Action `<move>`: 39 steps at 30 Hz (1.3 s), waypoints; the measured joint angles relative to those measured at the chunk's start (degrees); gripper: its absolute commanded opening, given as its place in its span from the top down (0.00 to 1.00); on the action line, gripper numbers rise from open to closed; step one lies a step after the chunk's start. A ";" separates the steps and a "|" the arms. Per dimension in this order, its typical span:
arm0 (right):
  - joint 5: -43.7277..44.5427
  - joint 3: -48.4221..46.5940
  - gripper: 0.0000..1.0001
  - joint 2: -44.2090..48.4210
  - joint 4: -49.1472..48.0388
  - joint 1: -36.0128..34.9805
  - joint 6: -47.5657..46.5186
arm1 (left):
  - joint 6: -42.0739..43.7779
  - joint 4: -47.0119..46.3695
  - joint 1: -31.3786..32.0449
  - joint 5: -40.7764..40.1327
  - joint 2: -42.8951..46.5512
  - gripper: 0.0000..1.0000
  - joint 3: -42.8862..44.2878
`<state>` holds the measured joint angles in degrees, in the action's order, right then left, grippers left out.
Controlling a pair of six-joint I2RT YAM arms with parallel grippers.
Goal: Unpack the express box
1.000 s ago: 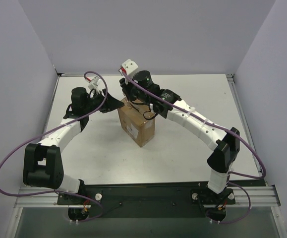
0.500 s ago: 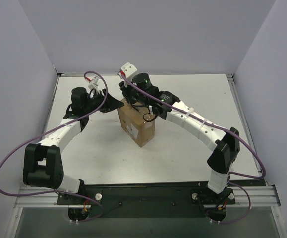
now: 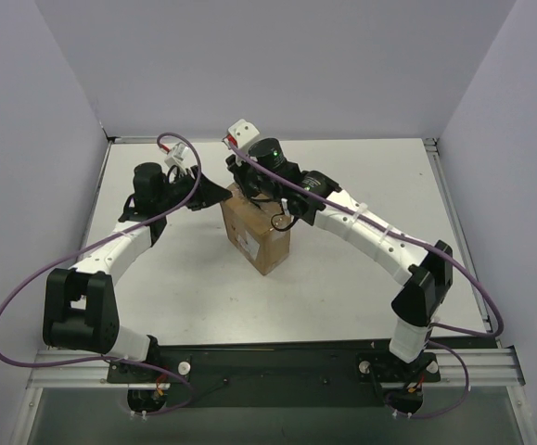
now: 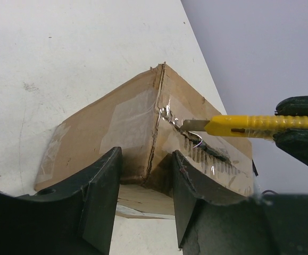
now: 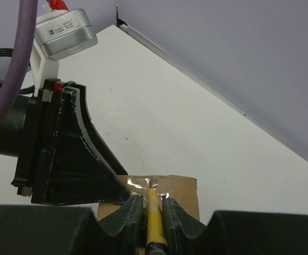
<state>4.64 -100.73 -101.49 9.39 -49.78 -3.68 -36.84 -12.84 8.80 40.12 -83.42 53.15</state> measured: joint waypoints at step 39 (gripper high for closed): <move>4.63 -6.47 1.00 2.01 19.19 -2.47 1.38 | 0.04 1.51 0.24 -2.56 -0.11 0.63 1.42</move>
<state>9.28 -107.20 -99.48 28.58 -52.25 -2.31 -36.80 -11.33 9.04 37.56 -83.53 54.57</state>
